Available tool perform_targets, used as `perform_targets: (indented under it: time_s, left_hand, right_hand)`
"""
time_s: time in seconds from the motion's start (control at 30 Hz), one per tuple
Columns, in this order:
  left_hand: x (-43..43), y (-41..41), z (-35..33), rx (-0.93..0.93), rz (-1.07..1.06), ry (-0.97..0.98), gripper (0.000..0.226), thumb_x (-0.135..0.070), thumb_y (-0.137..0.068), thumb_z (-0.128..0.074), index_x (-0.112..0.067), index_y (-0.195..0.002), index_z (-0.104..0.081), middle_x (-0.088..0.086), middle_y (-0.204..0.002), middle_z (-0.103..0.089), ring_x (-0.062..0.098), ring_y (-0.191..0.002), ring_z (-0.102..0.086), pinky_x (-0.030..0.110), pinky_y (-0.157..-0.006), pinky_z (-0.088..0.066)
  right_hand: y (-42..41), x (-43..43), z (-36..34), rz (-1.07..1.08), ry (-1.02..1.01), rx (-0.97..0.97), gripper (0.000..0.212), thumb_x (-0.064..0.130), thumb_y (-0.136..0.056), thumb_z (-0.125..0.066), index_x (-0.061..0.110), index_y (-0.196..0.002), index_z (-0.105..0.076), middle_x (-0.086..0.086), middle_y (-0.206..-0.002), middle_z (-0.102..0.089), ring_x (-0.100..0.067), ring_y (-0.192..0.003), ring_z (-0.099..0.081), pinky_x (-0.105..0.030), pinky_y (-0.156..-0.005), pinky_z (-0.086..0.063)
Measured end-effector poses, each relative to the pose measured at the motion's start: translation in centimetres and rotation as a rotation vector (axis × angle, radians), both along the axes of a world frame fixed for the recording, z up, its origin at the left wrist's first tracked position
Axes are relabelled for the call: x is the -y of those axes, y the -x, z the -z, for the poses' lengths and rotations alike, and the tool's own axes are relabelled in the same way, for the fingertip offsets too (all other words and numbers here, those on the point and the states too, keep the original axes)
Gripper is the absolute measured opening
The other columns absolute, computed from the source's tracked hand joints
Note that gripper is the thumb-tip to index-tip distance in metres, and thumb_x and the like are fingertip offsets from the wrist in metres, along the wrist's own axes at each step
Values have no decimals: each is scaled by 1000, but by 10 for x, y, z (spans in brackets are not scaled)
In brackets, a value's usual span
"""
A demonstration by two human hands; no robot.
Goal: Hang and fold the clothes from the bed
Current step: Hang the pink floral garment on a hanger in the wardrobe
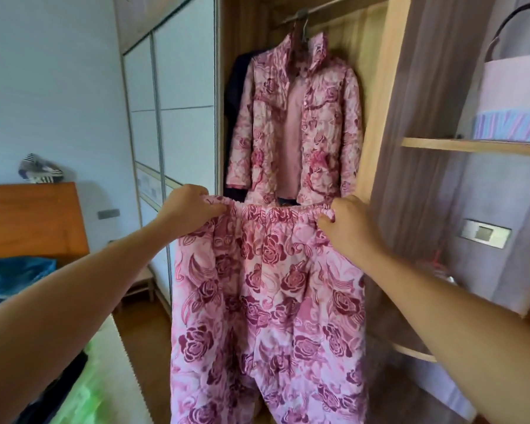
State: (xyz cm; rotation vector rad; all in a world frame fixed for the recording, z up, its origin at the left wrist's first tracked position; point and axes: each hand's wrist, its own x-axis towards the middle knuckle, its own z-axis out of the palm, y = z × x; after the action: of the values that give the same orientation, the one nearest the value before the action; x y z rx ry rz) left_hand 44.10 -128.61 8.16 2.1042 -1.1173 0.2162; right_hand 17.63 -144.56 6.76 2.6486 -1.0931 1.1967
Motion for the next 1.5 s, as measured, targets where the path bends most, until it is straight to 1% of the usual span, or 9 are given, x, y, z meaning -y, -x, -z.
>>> perform_targets:
  time_s: [0.07, 0.17, 0.37, 0.67, 1.0, 1.17, 1.3, 1.43, 1.5]
  left_hand:
    - [21, -19, 3, -7, -31, -5, 54, -50, -82, -73, -6, -114, -69, 13, -105, -70, 34, -100, -65, 34, -77, -50]
    - [48, -41, 3, 6, -51, -26, 36, -46, -84, -73, -12, -92, -67, 7, -89, -67, 31, -91, -66, 33, -69, -47]
    - [85, -59, 4, -2, -87, -40, 58, -48, -85, -73, -5, -123, -66, 15, -114, -69, 26, -90, -61, 36, -81, -52]
    - [169, -70, -13, 17, -20, 68, 37, -47, -81, -73, -16, -67, -59, 0, -63, -60, 21, -62, -55, 31, -54, -40]
    - [335, -137, -37, 13, 333, 157, 28, -44, -81, -74, -16, -81, -67, 1, -65, -66, 26, -66, -68, 36, -59, -57]
    - [425, -159, -39, -109, 565, 107, 55, -42, -86, -75, -10, -129, -63, 2, -60, -64, 19, -48, -61, 33, -47, -54]
    - [484, -154, -57, -164, 726, 121, 54, -39, -87, -75, -9, -129, -61, 0, -59, -60, 16, -46, -54, 24, -52, -46]
    - [525, -137, -83, -151, 812, 143, 23, -35, -85, -77, -15, -87, -67, -2, -56, -58, 21, -53, -54, 24, -53, -39]
    - [543, -129, -100, -117, 828, 158, 34, -36, -85, -77, -11, -107, -69, 3, -65, -64, 21, -56, -56, 26, -58, -44]
  right_hand:
    - [-25, 26, 6, 7, 17, -40, 39, 27, -94, -61, 14, -66, -36, -7, -82, -43, -29, -76, -50, -36, -67, -32]
    - [-48, 59, 12, 11, 17, -99, 41, 32, -97, -57, 16, -68, -33, -5, -84, -42, -26, -75, -47, -36, -65, -31]
    - [-76, 105, 7, -34, 7, -104, 34, 31, -98, -55, 10, -76, -40, -9, -91, -47, -33, -83, -56, -34, -65, -30]
    - [-109, 159, 4, 84, -39, 106, 29, 29, -99, -52, 3, -89, -56, -22, -108, -55, -42, -88, -59, -38, -65, -37]
    - [-174, 252, 5, 424, -51, 526, 24, 20, -95, -60, -3, -87, -59, -25, -111, -57, -41, -90, -57, -37, -64, -35]
    - [-187, 303, 3, 596, -28, 584, 25, 18, -92, -63, -7, -91, -64, -28, -108, -57, -43, -92, -57, -45, -76, -46]
    - [-173, 328, -18, 731, 16, 521, 28, 23, -93, -61, -4, -94, -66, -26, -105, -57, -41, -93, -57, -44, -79, -48]
    - [-153, 348, -46, 829, 65, 443, 29, 27, -93, -57, 1, -101, -67, -22, -107, -58, -40, -92, -59, -41, -79, -48]
    - [-146, 357, -65, 850, 78, 445, 29, 25, -95, -56, -2, -103, -66, -22, -110, -56, -40, -94, -59, -39, -81, -47]
